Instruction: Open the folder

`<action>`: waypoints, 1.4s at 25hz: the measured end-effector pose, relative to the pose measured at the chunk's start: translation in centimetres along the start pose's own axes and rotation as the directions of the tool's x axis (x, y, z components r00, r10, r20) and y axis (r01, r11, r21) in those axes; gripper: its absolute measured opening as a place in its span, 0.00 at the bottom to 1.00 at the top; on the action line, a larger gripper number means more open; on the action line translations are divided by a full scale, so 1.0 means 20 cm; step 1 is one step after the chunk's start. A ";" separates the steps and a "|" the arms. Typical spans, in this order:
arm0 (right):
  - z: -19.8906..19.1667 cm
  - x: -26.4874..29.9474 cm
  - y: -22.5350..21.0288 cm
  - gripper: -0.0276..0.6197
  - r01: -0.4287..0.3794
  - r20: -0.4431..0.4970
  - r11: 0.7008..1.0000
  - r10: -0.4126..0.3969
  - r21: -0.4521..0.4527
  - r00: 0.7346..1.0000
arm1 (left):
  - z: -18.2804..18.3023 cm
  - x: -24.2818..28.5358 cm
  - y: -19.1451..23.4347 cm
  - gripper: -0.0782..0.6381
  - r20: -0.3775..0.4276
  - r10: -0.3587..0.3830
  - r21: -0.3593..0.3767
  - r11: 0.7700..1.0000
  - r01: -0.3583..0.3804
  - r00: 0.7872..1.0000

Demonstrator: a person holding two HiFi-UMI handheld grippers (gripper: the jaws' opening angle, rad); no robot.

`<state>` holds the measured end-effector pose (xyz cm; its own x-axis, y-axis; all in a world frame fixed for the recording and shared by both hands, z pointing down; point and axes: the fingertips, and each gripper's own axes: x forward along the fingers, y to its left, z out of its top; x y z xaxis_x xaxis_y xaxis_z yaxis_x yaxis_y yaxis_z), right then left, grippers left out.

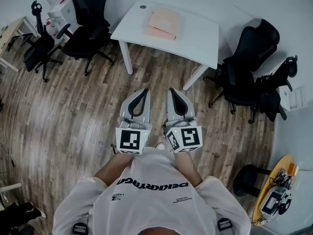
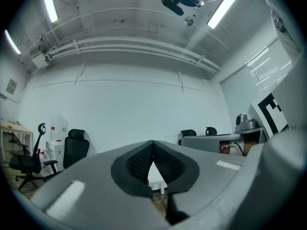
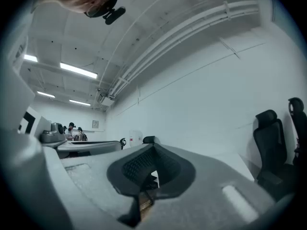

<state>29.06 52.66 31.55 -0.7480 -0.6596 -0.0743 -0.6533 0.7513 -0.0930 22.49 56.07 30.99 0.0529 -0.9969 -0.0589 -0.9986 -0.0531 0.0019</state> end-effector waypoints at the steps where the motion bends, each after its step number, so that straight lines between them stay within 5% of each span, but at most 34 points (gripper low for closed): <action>1: 0.00 0.01 -0.01 0.04 -0.004 0.003 1.000 0.004 0.004 1.000 | -0.01 0.02 0.01 0.10 0.014 0.007 0.007 1.000 -0.007 1.000; 24: 0.01 0.04 -0.49 0.04 -0.087 0.003 0.996 0.087 0.003 0.996 | -0.12 0.36 -0.26 0.10 -0.009 0.113 0.038 0.993 -0.113 0.994; 35: -0.12 0.55 -0.49 0.04 -0.098 -0.026 0.995 0.097 -0.019 0.995 | -0.26 0.68 0.14 0.10 -0.029 0.104 -0.009 0.994 -0.105 0.994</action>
<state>27.02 38.05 34.09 -0.8108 -0.5825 -0.0575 -0.5791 0.8126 -0.0661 20.52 42.03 35.48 -0.0516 -0.9982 -0.0291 -0.9985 0.0511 0.0173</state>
